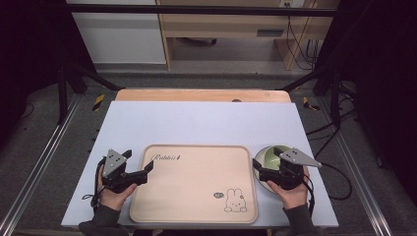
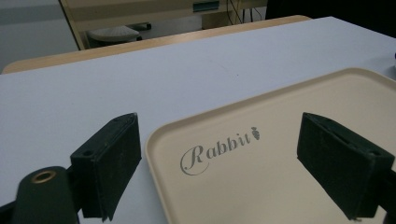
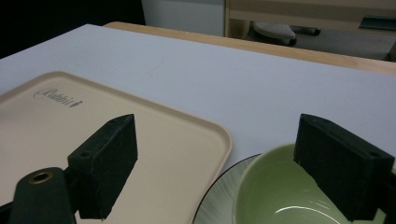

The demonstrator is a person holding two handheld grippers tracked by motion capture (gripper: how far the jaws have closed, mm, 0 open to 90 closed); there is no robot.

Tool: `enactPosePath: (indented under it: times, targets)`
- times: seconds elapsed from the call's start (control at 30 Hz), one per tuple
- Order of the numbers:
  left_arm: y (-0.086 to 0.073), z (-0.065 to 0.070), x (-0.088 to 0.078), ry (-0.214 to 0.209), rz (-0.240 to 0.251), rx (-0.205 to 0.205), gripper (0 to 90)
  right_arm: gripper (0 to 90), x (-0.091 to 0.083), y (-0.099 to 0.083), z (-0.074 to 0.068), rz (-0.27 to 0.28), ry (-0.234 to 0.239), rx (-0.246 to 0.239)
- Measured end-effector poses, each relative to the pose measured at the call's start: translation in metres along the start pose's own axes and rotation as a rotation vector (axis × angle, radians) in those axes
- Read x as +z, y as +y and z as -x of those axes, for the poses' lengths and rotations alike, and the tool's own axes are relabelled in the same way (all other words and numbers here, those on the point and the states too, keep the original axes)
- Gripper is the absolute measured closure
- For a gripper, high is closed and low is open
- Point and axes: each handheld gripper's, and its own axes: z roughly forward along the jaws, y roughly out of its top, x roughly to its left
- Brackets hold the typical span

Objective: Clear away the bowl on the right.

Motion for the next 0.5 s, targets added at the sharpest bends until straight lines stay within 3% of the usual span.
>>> enactPosePath:
  times: [0.5]
  targets:
    - [-0.001, -0.001, 0.001, 0.002, -0.001, -0.004, 13.2, 18.9, -0.009, 0.002, 0.014, -0.005, -0.038, 0.016]
